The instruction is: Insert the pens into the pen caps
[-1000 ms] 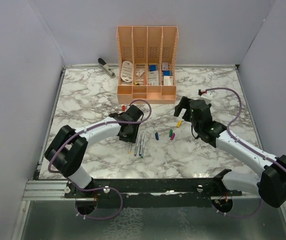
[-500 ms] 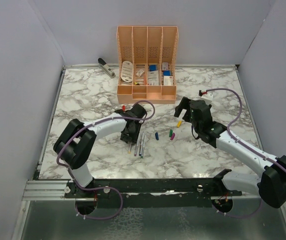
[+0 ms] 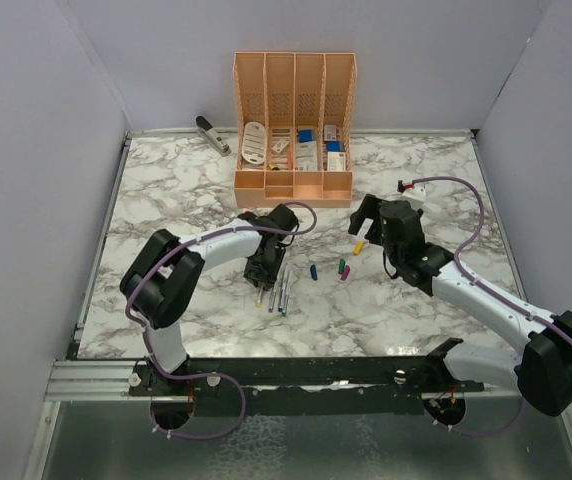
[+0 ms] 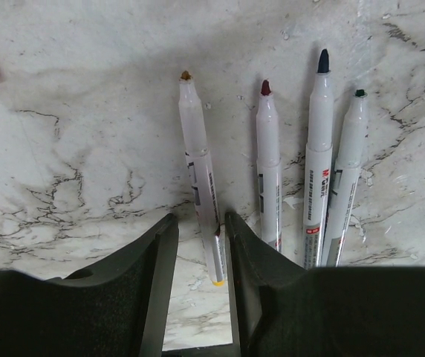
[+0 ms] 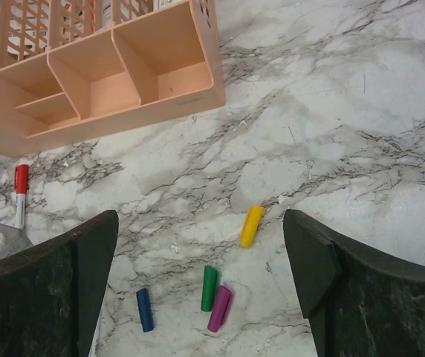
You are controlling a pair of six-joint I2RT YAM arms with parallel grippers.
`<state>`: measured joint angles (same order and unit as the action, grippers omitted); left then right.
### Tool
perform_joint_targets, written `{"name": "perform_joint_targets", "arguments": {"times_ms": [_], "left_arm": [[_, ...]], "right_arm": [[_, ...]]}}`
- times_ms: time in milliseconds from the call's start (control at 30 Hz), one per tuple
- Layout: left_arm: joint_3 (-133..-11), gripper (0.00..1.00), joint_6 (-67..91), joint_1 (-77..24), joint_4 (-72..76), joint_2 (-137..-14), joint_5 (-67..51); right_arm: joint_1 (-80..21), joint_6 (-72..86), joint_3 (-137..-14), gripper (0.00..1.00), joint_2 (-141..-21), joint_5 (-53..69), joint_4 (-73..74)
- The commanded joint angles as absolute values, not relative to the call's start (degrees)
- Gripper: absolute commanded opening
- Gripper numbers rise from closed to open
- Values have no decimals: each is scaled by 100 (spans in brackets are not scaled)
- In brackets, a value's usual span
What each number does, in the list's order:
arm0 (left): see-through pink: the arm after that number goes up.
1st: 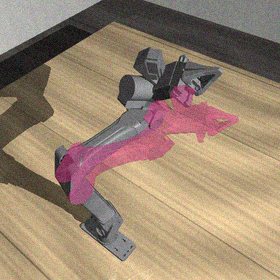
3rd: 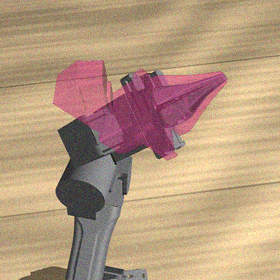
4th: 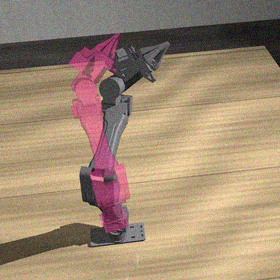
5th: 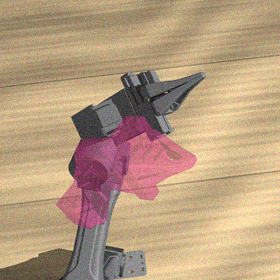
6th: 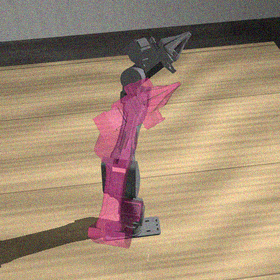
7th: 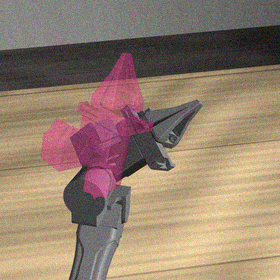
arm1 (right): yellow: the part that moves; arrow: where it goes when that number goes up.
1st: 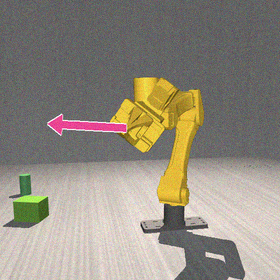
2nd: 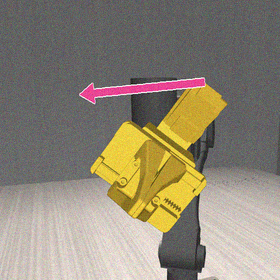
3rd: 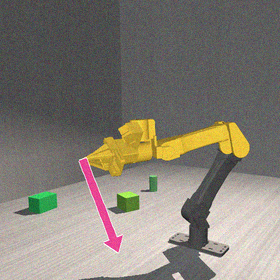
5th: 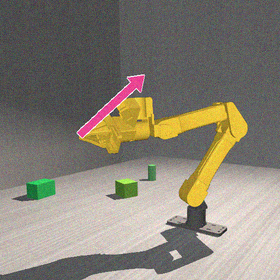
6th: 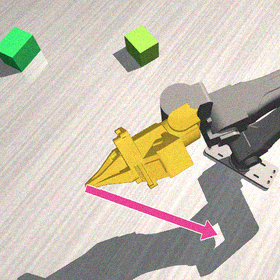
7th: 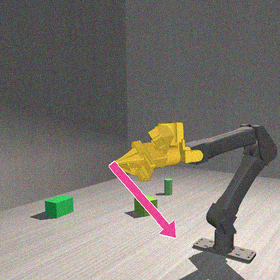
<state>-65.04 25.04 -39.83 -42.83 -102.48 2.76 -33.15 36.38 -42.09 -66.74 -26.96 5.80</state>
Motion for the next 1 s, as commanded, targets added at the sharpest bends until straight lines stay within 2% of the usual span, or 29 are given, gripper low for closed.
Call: {"name": "perform_joint_targets", "arguments": {"times_ms": [0,433,533,667,967], "left_arm": [[-6555,34,2336,-4006,-4304,-10588,201],[-6606,22,2134,-3984,-4076,-11272,74],[-6548,15,2150,-3974,-3925,-11449,11],[-6377,0,2183,-3959,-3688,-11664,-81],[-6030,0,2161,-3883,-3340,-11502,44]], "right_arm": [[-3287,3707,-4188,92,-6636,-2858,544],[-3287,3872,-4174,92,-6501,-2936,770],[-3287,3876,-4159,92,-6461,-2981,810],[-3287,3885,-4138,91,-6396,-3055,850],[-3287,3933,-4125,90,-6466,-3103,931]]}}
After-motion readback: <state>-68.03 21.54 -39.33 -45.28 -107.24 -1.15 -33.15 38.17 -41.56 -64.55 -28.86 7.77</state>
